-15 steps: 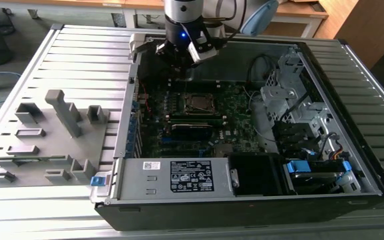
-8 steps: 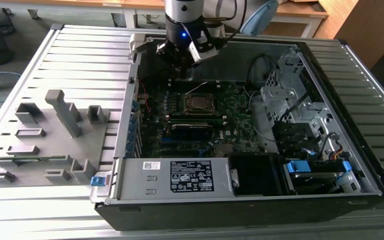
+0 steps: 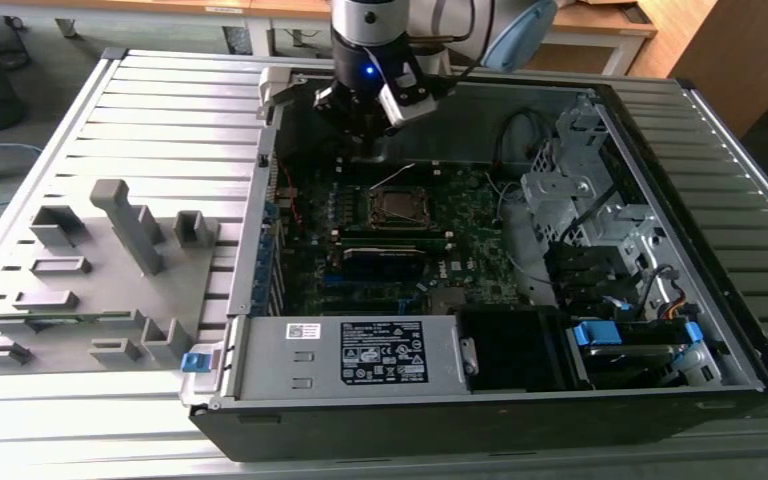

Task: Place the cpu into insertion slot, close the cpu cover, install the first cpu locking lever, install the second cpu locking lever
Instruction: 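Install the first cpu locking lever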

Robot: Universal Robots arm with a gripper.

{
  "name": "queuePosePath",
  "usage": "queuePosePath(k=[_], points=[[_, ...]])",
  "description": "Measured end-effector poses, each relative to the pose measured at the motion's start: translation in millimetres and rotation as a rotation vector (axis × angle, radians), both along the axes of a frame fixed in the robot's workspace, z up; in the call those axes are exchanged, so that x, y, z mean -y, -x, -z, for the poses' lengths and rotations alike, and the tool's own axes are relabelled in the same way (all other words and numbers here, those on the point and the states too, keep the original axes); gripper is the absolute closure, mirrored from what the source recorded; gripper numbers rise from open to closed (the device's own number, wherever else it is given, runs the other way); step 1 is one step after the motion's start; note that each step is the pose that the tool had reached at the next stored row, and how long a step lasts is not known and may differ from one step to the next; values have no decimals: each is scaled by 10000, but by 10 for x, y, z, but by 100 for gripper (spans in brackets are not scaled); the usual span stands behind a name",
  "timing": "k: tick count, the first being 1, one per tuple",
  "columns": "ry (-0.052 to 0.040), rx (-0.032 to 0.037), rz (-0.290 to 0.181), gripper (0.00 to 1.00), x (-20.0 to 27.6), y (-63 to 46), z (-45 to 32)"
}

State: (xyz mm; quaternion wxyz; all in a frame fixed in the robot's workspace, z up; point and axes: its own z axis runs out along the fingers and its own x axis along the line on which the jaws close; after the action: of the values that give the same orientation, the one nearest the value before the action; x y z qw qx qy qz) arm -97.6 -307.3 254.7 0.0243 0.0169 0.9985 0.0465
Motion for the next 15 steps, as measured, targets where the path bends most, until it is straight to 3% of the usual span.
queuePosePath(k=[9, 15], points=[[0, -7, 375, 89, 0, -48, 37], [-8, -9, 379, 89, 0, -65, 45]])
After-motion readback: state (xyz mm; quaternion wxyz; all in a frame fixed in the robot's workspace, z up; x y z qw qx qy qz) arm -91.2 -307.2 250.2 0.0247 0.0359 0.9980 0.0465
